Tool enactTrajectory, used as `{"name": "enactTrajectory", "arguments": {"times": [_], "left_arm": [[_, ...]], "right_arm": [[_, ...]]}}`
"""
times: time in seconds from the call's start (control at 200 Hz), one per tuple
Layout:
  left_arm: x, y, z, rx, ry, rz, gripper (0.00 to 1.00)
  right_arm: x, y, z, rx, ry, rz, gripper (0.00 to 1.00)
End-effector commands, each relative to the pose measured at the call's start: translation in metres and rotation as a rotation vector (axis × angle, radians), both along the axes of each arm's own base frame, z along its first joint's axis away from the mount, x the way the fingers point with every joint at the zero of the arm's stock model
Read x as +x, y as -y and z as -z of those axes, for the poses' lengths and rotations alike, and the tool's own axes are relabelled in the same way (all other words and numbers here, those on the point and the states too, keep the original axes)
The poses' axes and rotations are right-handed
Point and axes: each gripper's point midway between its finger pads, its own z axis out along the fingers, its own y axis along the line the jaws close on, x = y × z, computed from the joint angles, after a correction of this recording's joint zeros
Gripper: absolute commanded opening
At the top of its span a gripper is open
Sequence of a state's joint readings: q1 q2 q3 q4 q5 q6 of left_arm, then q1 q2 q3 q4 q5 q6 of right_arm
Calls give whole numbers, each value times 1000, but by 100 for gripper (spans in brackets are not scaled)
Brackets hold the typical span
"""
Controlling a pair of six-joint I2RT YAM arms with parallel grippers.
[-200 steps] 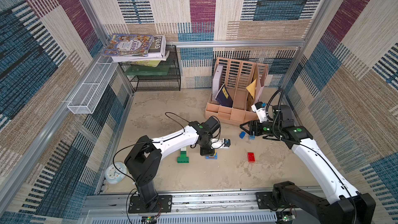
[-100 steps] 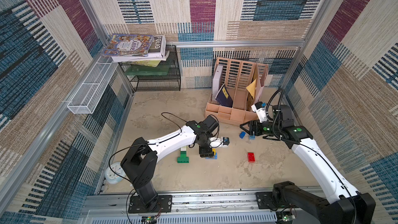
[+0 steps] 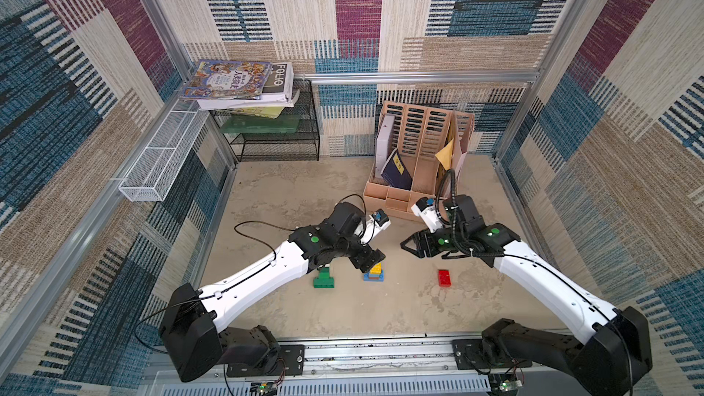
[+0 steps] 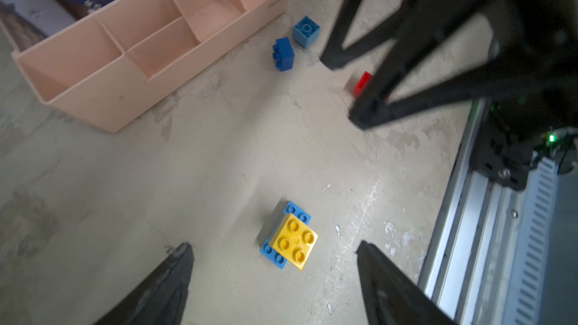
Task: Assemble the number 1 with lego
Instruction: Adjust the lego brick at the center of the board.
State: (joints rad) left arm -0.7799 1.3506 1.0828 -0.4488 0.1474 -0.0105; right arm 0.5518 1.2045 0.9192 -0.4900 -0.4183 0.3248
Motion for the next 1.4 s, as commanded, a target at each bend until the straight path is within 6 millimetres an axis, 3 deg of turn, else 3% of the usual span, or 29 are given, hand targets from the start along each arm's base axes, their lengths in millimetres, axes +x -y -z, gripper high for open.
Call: {"name": "enactTrajectory", "arguments": {"times": [0.0, 0.19, 0.396, 0.856, 1.397], "left_arm": [[16, -23, 6, -115, -158, -387, 82], [8, -53, 30, -245, -258, -624, 83], [3, -75, 44, -293, -318, -727, 83], [-1, -86, 56, -264, -358, -753, 85], [-1, -92, 56, -260, -358, -755, 85]], "right_arm": [[0, -15, 14, -17, -36, 45, 65], [-15, -35, 34, -61, -101, 27, 65], [-19, -45, 48, -88, -149, 16, 61], [-22, -66, 71, -123, -208, -13, 49], [-24, -54, 110, -262, -314, 46, 31]]}}
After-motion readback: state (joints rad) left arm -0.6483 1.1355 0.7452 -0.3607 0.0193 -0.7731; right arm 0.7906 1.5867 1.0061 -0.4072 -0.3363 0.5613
